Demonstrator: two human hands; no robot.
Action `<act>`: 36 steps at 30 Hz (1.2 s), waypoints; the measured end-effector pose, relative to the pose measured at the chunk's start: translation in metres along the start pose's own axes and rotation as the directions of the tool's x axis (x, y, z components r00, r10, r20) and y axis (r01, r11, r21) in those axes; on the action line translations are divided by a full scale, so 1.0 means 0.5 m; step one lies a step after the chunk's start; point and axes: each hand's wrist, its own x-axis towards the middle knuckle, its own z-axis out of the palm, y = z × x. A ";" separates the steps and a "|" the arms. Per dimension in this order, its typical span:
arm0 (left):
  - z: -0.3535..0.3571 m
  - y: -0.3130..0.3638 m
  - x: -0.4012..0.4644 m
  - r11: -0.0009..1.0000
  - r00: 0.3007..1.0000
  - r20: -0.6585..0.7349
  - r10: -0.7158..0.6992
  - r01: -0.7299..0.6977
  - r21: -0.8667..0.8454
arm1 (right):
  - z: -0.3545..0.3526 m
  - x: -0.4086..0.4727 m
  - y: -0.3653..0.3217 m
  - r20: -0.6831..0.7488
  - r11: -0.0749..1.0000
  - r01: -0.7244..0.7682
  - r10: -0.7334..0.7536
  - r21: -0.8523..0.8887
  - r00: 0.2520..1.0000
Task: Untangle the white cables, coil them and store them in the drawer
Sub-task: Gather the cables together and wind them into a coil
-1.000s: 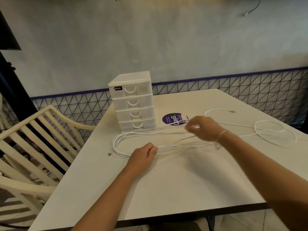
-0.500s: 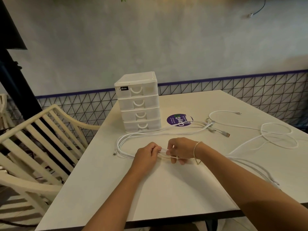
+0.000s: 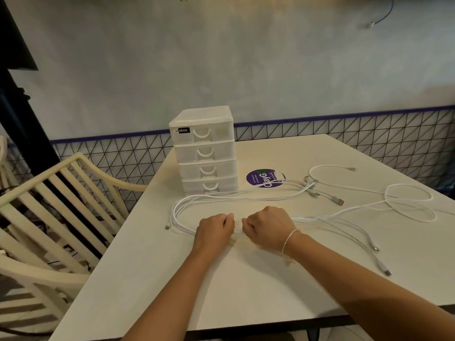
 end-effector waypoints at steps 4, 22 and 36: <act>0.000 0.008 -0.017 0.986 0.987 0.044 0.153 -0.150 -0.067 | 0.004 0.022 0.022 0.040 0.983 -0.181 0.181 0.001 0.983; -0.009 -0.023 -0.017 0.965 0.970 0.225 0.088 -0.026 -0.263 | 0.010 0.023 0.016 0.093 0.994 -0.074 0.082 -0.079 0.992; -0.018 -0.039 -0.011 0.942 0.967 0.238 0.088 -0.004 -0.335 | 0.003 0.039 0.037 0.298 0.886 -0.187 0.058 0.423 0.953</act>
